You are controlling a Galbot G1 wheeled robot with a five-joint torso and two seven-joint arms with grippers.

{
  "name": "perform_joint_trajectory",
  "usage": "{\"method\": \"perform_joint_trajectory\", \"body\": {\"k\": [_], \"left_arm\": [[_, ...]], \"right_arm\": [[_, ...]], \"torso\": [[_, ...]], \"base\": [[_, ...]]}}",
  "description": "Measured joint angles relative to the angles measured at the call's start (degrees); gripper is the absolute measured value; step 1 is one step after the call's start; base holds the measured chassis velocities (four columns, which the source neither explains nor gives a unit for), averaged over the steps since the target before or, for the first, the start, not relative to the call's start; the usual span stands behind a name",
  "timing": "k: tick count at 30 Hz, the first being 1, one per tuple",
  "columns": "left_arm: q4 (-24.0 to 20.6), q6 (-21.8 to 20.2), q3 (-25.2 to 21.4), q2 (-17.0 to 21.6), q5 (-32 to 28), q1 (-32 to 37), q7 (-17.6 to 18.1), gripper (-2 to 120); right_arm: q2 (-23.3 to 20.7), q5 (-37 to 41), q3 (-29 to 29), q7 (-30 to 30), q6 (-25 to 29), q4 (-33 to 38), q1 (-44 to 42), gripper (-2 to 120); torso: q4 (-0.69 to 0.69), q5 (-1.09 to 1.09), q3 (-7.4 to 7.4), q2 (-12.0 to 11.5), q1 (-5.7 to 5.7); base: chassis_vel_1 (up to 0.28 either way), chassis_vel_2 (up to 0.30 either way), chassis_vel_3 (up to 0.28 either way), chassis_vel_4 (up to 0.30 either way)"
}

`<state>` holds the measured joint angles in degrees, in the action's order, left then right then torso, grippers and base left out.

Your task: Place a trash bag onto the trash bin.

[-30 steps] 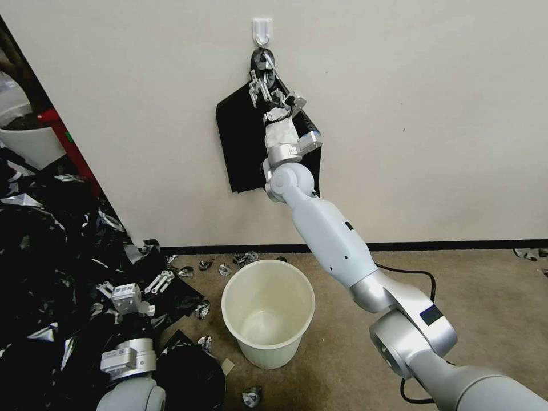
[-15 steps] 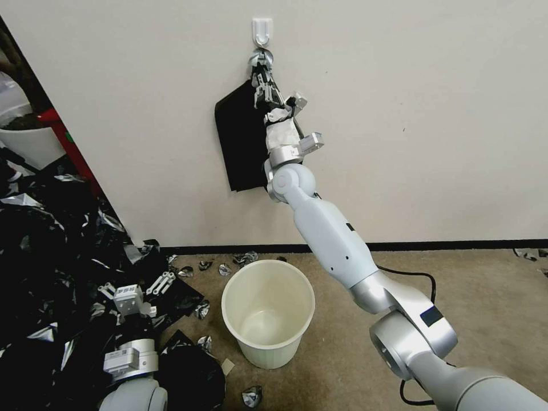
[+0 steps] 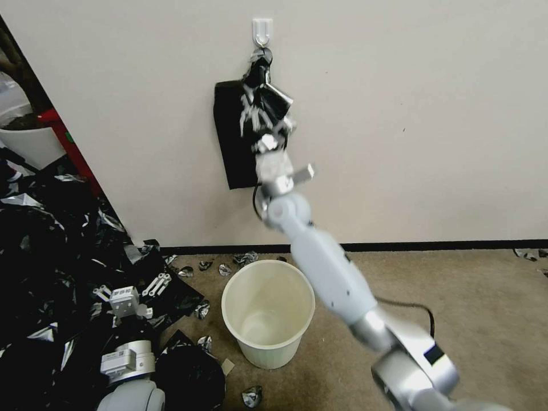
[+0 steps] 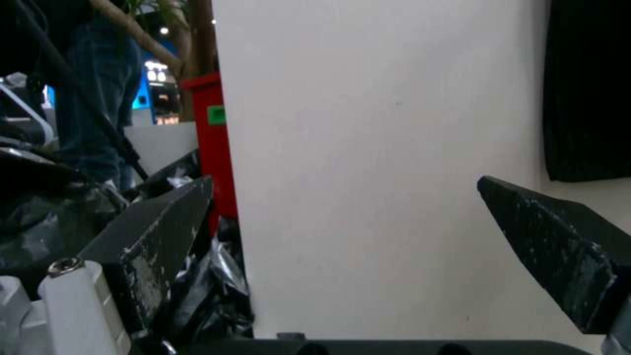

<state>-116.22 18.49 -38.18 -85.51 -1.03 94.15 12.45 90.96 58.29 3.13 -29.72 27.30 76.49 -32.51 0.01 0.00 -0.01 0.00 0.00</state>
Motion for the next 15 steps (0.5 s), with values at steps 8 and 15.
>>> {"method": "perform_joint_trajectory", "body": {"k": [8,15], "left_arm": [[1.2,0.0,0.4,0.1,-0.3,-1.1,0.0,100],[1.5,2.3,1.1,1.4,-5.6,-2.8,-1.7,100]], "right_arm": [[-3.3,-5.5,0.0,-10.6,0.0,1.9,-11.5,0],[-4.2,-10.1,-0.1,-13.9,0.1,1.4,-15.4,0]], "torso": [[-0.01,0.00,0.00,0.0,-0.01],[-0.01,0.00,0.00,0.0,0.00]], "base": [[0.000,0.000,0.000,0.000],[0.000,0.000,0.000,0.000]]}}
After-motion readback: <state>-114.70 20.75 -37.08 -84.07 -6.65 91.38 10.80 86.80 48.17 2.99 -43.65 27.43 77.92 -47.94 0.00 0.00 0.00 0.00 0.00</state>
